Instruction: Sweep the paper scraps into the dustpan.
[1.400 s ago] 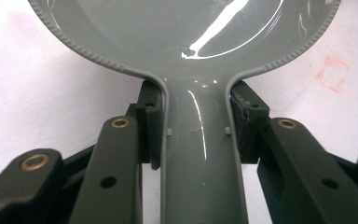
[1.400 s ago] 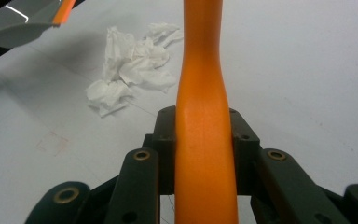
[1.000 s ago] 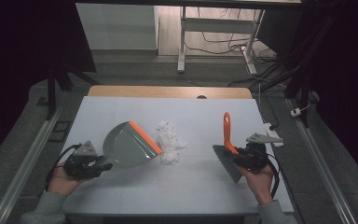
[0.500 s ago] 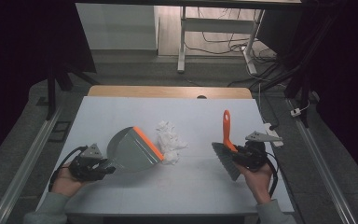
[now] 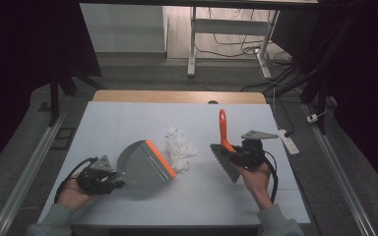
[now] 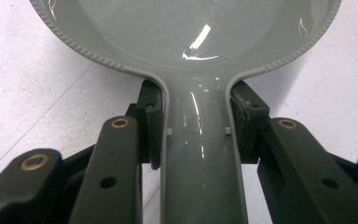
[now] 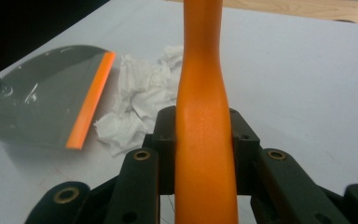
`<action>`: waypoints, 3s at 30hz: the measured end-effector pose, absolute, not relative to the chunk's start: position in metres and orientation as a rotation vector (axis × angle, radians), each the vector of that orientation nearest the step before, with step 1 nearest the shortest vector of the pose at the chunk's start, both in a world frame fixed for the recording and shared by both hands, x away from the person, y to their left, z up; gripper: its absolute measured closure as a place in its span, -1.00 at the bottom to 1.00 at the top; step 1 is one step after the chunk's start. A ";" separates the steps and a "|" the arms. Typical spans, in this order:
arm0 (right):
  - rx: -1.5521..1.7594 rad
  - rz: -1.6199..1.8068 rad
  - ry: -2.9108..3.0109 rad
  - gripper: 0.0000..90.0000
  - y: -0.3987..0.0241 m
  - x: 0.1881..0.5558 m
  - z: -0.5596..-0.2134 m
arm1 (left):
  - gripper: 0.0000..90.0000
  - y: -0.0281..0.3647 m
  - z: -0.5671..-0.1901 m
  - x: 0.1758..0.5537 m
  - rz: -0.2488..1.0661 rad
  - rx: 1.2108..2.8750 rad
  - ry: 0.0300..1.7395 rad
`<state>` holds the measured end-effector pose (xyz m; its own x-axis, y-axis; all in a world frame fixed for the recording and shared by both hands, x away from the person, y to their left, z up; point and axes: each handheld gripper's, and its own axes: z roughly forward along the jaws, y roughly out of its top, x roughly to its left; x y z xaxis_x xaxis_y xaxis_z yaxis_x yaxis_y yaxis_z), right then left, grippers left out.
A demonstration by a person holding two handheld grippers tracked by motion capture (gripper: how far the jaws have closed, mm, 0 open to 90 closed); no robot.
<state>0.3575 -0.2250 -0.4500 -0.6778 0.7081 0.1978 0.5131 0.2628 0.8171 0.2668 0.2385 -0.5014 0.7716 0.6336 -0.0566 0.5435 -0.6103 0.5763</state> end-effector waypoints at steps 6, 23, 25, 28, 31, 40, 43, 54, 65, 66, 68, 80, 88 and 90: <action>1.161 1.407 2.316 0.56 -0.212 0.370 -0.447 | 0.38 0.235 -0.505 0.266 0.198 2.412 0.854; 1.202 1.355 2.309 0.56 -0.166 0.418 -0.453 | 0.38 0.229 -0.507 0.266 0.204 2.459 0.826; 1.221 1.334 2.303 0.56 -0.159 0.428 -0.458 | 0.38 0.229 -0.507 0.266 0.204 2.459 0.826; 1.238 1.321 2.304 0.56 -0.155 0.433 -0.461 | 0.38 0.229 -0.507 0.266 0.202 2.460 0.826; 1.262 1.320 2.294 0.56 -0.152 0.439 -0.466 | 0.38 0.229 -0.508 0.267 0.197 2.457 0.825; 1.275 1.251 2.308 0.56 -0.138 0.457 -0.468 | 0.38 0.230 -0.509 0.269 0.184 2.456 0.828; 1.272 1.228 2.315 0.56 -0.133 0.463 -0.469 | 0.38 0.230 -0.509 0.269 0.181 2.455 0.828; 1.244 1.152 2.358 0.56 -0.117 0.476 -0.475 | 0.38 0.230 -0.510 0.271 0.173 2.455 0.833; 1.210 1.111 2.403 0.56 -0.104 0.477 -0.483 | 0.38 0.230 -0.511 0.272 0.156 2.455 0.837; 1.210 1.111 2.412 0.56 -0.102 0.476 -0.484 | 0.38 0.230 -0.511 0.272 0.155 2.454 0.838; 1.205 1.106 2.418 0.56 -0.100 0.476 -0.484 | 0.38 0.230 -0.511 0.272 0.153 2.452 0.840; 1.132 1.121 2.507 0.56 -0.074 0.462 -0.488 | 0.38 0.230 -0.511 0.273 0.147 2.454 0.839; 1.094 1.154 2.544 0.56 -0.063 0.451 -0.489 | 0.38 0.230 -0.511 0.273 0.146 2.453 0.841; 1.079 1.155 2.553 0.56 -0.059 0.447 -0.490 | 0.38 0.230 -0.511 0.273 0.145 2.453 0.841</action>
<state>0.4472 -0.0591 -0.4899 -0.7333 0.6614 0.1574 0.5550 0.4486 0.7005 0.2726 0.2300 -0.5112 0.7997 0.5964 -0.0696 0.5384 -0.6609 0.5229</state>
